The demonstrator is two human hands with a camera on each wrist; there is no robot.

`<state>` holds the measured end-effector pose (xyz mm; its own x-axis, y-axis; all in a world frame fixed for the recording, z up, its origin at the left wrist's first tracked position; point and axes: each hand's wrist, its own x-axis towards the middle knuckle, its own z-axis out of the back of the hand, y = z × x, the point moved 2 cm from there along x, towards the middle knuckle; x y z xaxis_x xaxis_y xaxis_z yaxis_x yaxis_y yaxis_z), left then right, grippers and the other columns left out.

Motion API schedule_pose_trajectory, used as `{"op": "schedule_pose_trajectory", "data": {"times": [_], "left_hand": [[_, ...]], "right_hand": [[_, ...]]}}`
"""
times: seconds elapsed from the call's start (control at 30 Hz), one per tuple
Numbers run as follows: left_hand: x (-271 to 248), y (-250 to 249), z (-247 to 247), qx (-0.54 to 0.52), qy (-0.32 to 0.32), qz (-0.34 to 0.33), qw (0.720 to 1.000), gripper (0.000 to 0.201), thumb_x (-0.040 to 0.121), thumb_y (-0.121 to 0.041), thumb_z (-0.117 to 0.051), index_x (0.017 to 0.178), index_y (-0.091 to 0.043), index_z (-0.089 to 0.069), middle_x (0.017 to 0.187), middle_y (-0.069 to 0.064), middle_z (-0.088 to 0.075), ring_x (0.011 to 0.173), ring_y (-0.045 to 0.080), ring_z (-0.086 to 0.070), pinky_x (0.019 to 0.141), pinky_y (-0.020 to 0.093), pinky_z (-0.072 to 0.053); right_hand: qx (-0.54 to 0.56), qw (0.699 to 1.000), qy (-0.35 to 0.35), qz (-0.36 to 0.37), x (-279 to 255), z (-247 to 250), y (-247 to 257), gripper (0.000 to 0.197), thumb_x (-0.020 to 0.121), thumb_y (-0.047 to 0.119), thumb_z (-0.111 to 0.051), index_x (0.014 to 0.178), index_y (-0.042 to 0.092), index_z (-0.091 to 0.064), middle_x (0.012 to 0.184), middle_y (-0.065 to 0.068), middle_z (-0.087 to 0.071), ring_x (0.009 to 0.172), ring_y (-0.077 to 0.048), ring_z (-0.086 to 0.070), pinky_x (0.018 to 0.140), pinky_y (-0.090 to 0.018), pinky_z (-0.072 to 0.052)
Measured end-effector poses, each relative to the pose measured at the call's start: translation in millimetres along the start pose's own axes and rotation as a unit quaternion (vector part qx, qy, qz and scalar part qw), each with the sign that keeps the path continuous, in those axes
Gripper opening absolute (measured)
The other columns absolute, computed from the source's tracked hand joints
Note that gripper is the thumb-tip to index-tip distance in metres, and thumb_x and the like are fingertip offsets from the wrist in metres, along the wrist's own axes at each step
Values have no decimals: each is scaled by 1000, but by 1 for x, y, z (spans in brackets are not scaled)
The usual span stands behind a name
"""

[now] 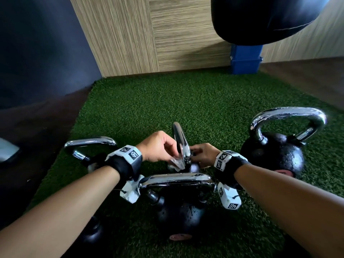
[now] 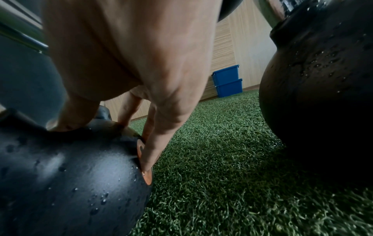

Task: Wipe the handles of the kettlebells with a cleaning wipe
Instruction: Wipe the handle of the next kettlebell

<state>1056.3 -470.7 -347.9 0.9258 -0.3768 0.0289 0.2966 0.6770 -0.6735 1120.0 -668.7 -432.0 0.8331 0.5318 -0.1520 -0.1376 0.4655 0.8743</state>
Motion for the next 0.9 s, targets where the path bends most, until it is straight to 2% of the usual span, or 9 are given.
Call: {"op": "schedule_pose_trajectory", "data": {"times": [0.07, 0.13, 0.27, 0.33, 0.43, 0.53, 0.63, 0.73, 0.9], "left_hand": [[-4, 3, -5, 13, -23, -7, 1000, 30, 66, -15, -95, 65, -39, -76, 75, -13, -78, 72, 8, -74, 70, 24, -59], [-6, 9, -10, 6, -48, -13, 999, 33, 66, -11, -92, 65, -39, -76, 73, -14, -77, 69, 3, -71, 67, 20, -55], [-13, 23, -26, 15, -57, 47, 997, 31, 69, -10, -89, 67, -38, -77, 75, -15, -77, 71, 1, -73, 69, 22, -59], [-15, 30, -31, -14, -58, 59, 996, 28, 71, -8, -88, 68, -34, -79, 78, -12, -79, 76, 7, -76, 75, 26, -61], [-15, 34, -29, -32, -52, 59, 996, 27, 72, -9, -90, 70, -34, -79, 80, -7, -80, 80, 14, -77, 79, 34, -63], [-11, 34, -16, -33, -73, 58, 995, 22, 69, -19, -93, 76, -36, -80, 83, -11, -80, 80, 8, -76, 76, 27, -61], [-6, 30, 14, -80, -156, 44, 984, 23, 65, -32, -90, 85, -35, -80, 91, -15, -79, 87, 4, -75, 79, 17, -56], [0, 22, 41, -114, -214, 23, 970, 22, 69, -27, -86, 89, -33, -80, 94, -19, -78, 88, -3, -73, 78, 9, -50], [14, 19, 62, -174, -232, 10, 957, 29, 76, -10, -87, 92, -33, -82, 88, -10, -80, 71, -3, -70, 60, 10, -51]], "right_hand": [[2, 1000, -2, 1, 0, -1, 0, 42, 83, 22, -79, 124, 15, -71, 89, 3, -73, 65, 0, -64, 57, -15, -50], [0, 1000, -7, 8, 0, -1, 1, 40, 84, 21, -79, 122, 13, -72, 96, -5, -76, 79, -16, -70, 76, -33, -58], [8, 1000, -5, 21, -3, -3, 4, 40, 83, 19, -79, 121, 7, -71, 108, -15, -75, 100, -32, -71, 97, -50, -53], [8, 1000, -9, 26, -5, -4, 6, 40, 84, 20, -79, 121, 7, -71, 109, -16, -75, 105, -35, -70, 98, -50, -53], [-42, 998, 29, 29, -6, 2, 14, 36, 86, 25, -77, 119, 12, -73, 107, -10, -76, 94, -26, -72, 79, -33, -56], [-127, 992, 15, -2, -1, 19, 25, 34, 87, 26, -76, 119, 16, -72, 112, -5, -75, 100, -22, -72, 80, -31, -58], [-43, 995, -78, 36, 5, 42, 46, 27, 89, 20, -73, 116, 14, -71, 91, -1, -75, 74, -15, -71, 60, -22, -57], [98, 986, -75, 111, 8, 53, 80, 23, 91, 9, -70, 113, 3, -69, 73, -7, -69, 57, -15, -58, 50, -20, -50], [140, 980, 18, 141, 10, 46, 120, 27, 88, 6, -72, 115, 6, -72, 101, -26, -73, 71, -22, -65, 68, -26, -61]]}}
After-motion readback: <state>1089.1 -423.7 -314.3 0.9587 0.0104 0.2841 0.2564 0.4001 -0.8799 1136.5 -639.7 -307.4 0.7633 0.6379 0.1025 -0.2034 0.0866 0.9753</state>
